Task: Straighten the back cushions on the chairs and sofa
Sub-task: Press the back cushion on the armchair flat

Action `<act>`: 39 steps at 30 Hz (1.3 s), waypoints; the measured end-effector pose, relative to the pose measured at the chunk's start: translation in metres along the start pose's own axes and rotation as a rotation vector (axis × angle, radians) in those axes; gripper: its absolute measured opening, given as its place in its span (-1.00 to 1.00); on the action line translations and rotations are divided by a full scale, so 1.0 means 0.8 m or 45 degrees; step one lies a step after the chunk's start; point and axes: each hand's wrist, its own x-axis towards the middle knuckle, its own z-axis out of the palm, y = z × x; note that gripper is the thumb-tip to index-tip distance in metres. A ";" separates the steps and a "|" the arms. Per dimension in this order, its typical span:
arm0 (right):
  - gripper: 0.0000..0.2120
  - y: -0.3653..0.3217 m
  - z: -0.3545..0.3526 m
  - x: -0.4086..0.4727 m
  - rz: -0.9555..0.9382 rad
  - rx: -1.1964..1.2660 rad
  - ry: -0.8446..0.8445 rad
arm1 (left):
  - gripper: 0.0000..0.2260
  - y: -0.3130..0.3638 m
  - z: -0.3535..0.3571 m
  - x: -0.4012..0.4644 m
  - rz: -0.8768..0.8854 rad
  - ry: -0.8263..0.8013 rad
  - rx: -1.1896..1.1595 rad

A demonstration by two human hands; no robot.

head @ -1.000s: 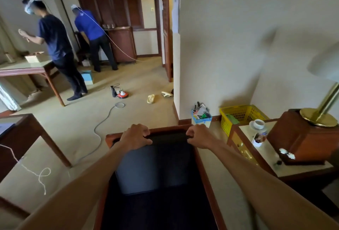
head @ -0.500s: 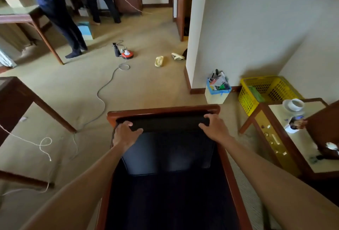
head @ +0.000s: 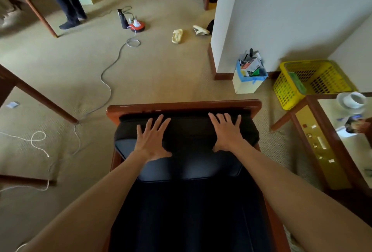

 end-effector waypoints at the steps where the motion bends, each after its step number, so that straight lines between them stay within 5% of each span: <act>1: 0.24 0.000 0.002 -0.002 -0.021 -0.053 0.036 | 0.15 -0.003 0.004 -0.003 0.013 0.014 0.138; 4: 0.04 -0.004 0.017 -0.024 -0.122 -0.087 0.170 | 0.11 -0.005 0.013 -0.017 0.001 0.073 0.429; 9: -0.18 -0.005 0.041 -0.078 -0.121 -0.071 0.412 | -0.29 0.004 0.000 -0.053 0.120 0.286 0.392; 21: -0.20 -0.005 0.068 -0.113 -0.068 -0.021 0.533 | -0.33 0.008 0.013 -0.070 0.259 0.348 0.333; 29: -0.05 -0.015 0.068 -0.102 -0.048 -0.064 0.469 | -0.14 -0.017 0.033 -0.073 0.223 0.265 0.291; 34: 0.15 -0.025 0.064 -0.080 0.102 0.011 0.419 | 0.11 -0.026 0.029 -0.052 0.106 0.034 0.170; 39: 0.14 -0.021 0.063 -0.070 0.095 0.016 0.383 | 0.17 -0.034 0.019 -0.027 0.094 0.020 0.154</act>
